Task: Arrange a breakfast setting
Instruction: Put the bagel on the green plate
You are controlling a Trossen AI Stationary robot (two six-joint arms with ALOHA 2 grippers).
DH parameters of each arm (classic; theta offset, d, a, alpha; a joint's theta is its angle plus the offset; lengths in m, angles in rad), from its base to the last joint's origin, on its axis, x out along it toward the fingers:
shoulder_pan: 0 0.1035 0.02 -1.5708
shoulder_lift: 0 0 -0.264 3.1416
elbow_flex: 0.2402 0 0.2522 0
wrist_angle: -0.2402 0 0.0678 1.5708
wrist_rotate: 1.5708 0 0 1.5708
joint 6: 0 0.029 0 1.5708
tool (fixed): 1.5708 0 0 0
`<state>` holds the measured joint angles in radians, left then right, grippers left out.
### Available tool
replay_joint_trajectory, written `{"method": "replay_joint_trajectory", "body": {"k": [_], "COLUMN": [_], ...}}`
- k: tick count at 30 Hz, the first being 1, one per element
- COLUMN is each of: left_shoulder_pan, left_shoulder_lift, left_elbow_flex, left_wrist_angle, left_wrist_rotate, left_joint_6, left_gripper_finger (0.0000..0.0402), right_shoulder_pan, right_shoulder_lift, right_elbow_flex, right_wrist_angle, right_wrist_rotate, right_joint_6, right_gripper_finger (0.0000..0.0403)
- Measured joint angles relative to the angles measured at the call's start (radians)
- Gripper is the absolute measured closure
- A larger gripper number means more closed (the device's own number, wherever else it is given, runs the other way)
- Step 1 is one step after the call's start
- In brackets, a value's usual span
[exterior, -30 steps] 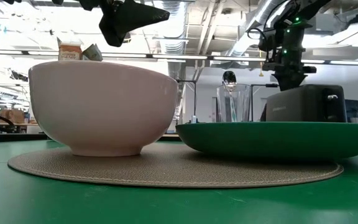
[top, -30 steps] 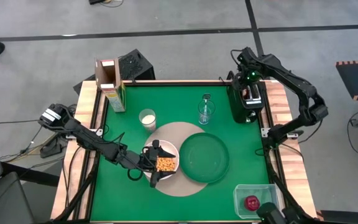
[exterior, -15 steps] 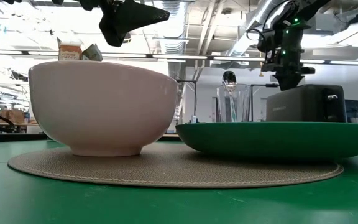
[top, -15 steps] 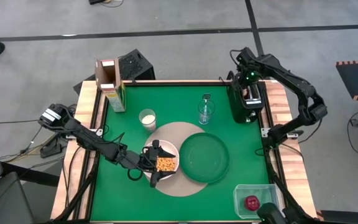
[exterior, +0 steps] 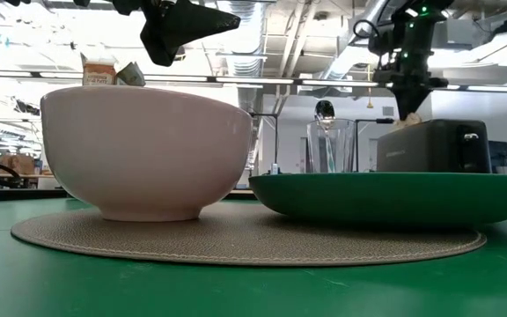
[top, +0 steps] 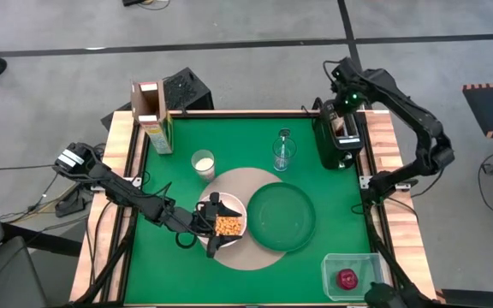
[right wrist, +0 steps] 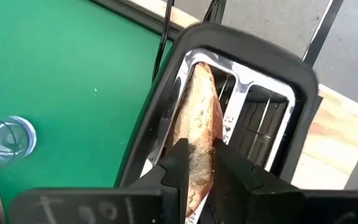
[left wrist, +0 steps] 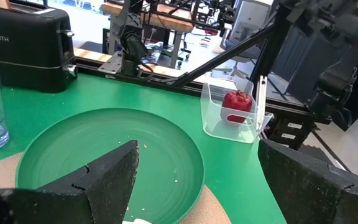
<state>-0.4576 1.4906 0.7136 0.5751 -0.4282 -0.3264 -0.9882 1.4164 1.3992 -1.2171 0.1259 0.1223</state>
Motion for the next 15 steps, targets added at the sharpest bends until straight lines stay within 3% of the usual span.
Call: {"method": "replay_joint_trajectory", "body": {"k": [15], "left_shoulder_pan": [0.000], "left_shoulder_lift": [0.000], "left_elbow_flex": [0.000], "left_wrist_angle": [0.000], "left_wrist_rotate": [-0.001], "left_joint_6": [0.000], "left_gripper_finger": [0.0086], "right_shoulder_pan": [0.001], "right_shoulder_lift": [-0.019], "right_elbow_flex": [0.144], "right_wrist_angle": [-0.088], "right_wrist_rotate": [0.007], "right_joint_6": [-0.007], "right_gripper_finger": [0.0318]}}
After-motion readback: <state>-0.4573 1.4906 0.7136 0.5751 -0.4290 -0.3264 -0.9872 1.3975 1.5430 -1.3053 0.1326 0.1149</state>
